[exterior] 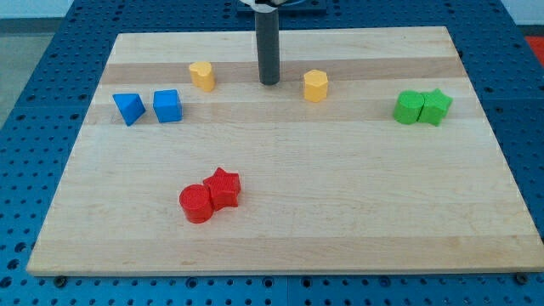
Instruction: Move your arm closer to the yellow hexagon
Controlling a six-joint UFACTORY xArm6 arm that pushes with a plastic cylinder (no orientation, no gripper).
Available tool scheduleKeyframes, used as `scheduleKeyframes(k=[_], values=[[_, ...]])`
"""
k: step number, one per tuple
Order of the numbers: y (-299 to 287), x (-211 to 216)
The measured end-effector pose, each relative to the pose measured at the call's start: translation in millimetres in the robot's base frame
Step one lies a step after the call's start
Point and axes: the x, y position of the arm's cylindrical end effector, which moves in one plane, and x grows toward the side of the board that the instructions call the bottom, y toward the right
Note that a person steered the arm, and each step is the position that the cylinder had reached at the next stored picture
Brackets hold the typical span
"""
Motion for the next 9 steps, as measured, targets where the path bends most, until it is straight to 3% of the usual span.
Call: scheduleKeyframes(k=[5,9], values=[[9,-9],[49,-9]])
